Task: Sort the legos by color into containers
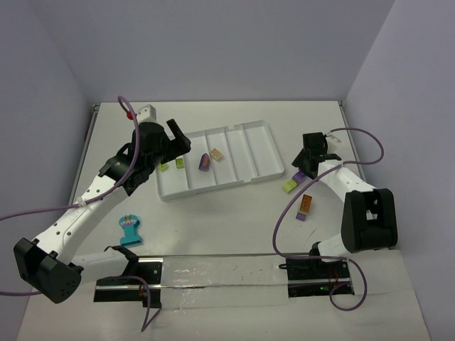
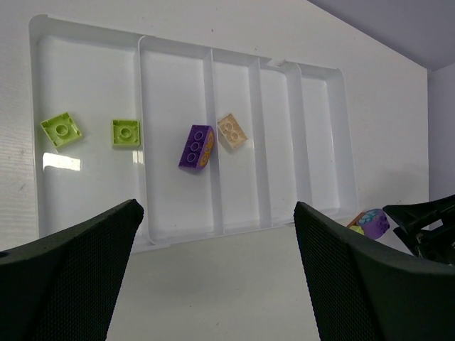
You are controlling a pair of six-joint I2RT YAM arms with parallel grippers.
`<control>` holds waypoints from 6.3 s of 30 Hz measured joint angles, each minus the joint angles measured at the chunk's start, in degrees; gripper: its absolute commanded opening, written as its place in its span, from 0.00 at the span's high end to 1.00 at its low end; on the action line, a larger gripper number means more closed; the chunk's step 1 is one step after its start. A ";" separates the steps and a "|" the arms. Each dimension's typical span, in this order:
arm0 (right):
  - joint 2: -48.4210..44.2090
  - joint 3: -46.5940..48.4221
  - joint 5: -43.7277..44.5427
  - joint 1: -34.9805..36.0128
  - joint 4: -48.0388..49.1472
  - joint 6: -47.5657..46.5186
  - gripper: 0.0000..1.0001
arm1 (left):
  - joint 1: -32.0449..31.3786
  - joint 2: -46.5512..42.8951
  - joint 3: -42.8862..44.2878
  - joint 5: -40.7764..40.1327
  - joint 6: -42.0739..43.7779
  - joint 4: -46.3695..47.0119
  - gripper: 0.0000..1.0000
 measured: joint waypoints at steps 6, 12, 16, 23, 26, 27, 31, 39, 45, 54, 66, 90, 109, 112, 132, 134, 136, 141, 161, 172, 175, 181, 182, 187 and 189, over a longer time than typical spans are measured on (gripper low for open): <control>2.07 -0.05 -0.18 0.00 0.51 1.17 0.42 | 0.00 -0.04 0.00 0.35 0.07 0.18 0.04; 4.93 -0.92 -1.83 0.01 1.70 1.81 0.48 | 0.00 -0.13 -0.01 0.80 0.13 0.52 0.04; 5.37 -1.83 -2.54 0.00 2.00 1.97 0.51 | -0.02 -0.37 -0.01 0.82 0.13 0.73 0.04; 5.11 -2.16 -3.14 0.00 3.57 1.76 0.98 | -0.02 -0.47 -0.13 1.13 0.20 1.18 0.04; 4.60 -2.27 -3.54 0.00 3.58 1.38 1.00 | -0.02 -0.48 -0.18 1.38 0.36 1.27 0.04; 3.93 -2.28 -4.01 0.01 3.56 0.87 1.00 | -0.02 -0.48 -0.21 1.70 0.94 1.38 0.04; -3.10 -2.74 -7.97 0.20 4.62 -2.25 1.00 | -0.01 -0.35 -0.22 4.43 5.19 2.72 0.04; -20.02 -3.28 -30.43 0.57 17.98 -7.78 1.00 | 0.80 3.92 1.56 19.45 12.29 7.42 0.08; -17.87 -3.23 -54.31 1.87 30.75 -6.11 1.00 | 2.13 6.07 -1.38 40.14 11.77 19.92 0.05; -10.58 -3.27 -73.20 4.65 51.60 5.40 1.00 | 4.31 11.20 -7.07 61.14 3.77 39.96 0.07; -3.37 -2.40 -74.00 9.99 63.46 19.21 1.00 | 2.59 17.10 -9.48 67.24 -3.75 54.14 0.07; -0.80 -1.35 -68.93 14.05 68.39 26.46 1.00 | 2.01 23.88 -15.42 69.97 -20.92 80.34 0.32; 0.45 -0.39 -70.41 14.41 67.80 24.55 1.00 | 2.09 23.87 -17.37 70.01 -24.10 83.79 1.00; 0.36 -0.39 -70.82 13.00 66.87 24.31 1.00 | 3.00 23.39 -19.84 69.99 -24.28 84.43 1.00; -1.20 16.56 -36.13 11.29 9.80 -11.95 1.00 | 8.46 7.20 -18.79 59.18 -9.29 53.40 1.00; 1.72 18.25 -33.28 12.63 7.24 -13.71 1.00 | 8.46 6.13 -17.92 57.61 -7.56 49.95 1.00; 5.38 20.04 -31.46 14.71 5.66 -14.90 1.00 | 8.46 5.27 -17.56 56.46 -6.49 47.53 1.00; 13.82 24.55 -29.41 22.27 2.82 -16.57 1.00 | 8.49 2.44 -17.28 52.82 -4.58 41.28 1.00; 38.69 48.37 -34.94 32.30 4.13 -13.83 0.54 | 15.59 -10.13 -17.35 45.95 -7.12 34.38 1.00; 41.94 53.12 -35.87 32.54 4.00 -12.85 0.30 | 16.85 -10.14 -17.48 45.48 -7.58 32.04 1.00; 38.97 49.53 -35.16 32.48 4.20 -13.13 0.34 | 17.41 -10.10 -17.50 45.57 -7.57 31.99 1.00; 22.61 34.64 -36.45 30.88 7.79 -14.78 0.39 | 19.07 -7.02 -16.24 47.69 -5.97 30.18 1.00; 19.13 31.93 -36.84 30.41 8.68 -15.20 0.38 | 19.37 -5.89 -15.62 48.31 -5.60 29.70 1.00; 6.71 25.46 -37.21 28.65 11.00 -16.99 0.35 | 19.76 -1.23 -12.44 50.76 -2.14 25.60 1.00; 4.43 25.35 -37.22 28.40 10.99 -17.59 0.35 | 19.80 0.46 -10.99 52.12 -0.08 24.07 1.00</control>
